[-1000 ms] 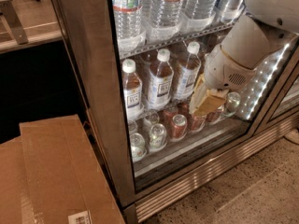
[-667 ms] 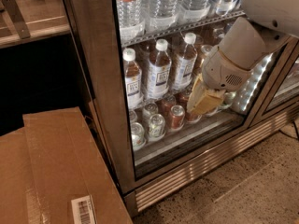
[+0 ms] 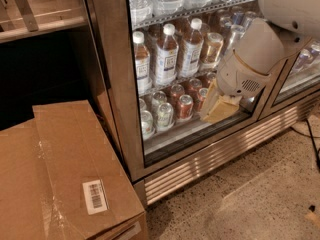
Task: Close left fridge door
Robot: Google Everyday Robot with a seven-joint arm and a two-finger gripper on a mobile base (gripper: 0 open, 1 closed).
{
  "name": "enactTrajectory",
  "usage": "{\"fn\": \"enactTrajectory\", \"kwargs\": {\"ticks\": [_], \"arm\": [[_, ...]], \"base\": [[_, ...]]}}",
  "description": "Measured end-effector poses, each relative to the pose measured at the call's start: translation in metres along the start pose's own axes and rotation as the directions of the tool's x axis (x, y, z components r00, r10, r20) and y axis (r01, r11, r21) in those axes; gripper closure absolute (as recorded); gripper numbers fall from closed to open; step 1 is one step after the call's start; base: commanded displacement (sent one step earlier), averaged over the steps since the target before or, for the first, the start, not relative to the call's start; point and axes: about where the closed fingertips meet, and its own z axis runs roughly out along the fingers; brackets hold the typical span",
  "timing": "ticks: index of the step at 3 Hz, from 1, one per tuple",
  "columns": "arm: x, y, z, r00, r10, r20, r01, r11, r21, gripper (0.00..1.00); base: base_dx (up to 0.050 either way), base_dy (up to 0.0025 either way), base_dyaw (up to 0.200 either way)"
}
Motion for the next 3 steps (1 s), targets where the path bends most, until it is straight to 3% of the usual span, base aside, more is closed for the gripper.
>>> {"fn": "enactTrajectory", "kwargs": {"ticks": [3], "arm": [[0.0000, 0.0000, 0.0000, 1.000, 0.000, 0.000, 0.000, 1.0000, 0.000, 1.00]], "base": [[-0.050, -0.00007, 0.001]]}}
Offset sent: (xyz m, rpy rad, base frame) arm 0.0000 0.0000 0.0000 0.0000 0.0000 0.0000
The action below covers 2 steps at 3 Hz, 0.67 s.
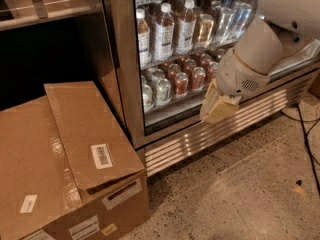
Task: Close left fridge door
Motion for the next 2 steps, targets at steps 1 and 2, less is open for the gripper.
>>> {"fn": "enactTrajectory", "kwargs": {"ticks": [1, 2], "arm": [[0.0000, 0.0000, 0.0000, 1.000, 0.000, 0.000, 0.000, 1.0000, 0.000, 1.00], [0.0000, 0.0000, 0.0000, 1.000, 0.000, 0.000, 0.000, 1.0000, 0.000, 1.00]], "base": [[-0.050, -0.00003, 0.000], [0.000, 0.00000, 0.000]]}}
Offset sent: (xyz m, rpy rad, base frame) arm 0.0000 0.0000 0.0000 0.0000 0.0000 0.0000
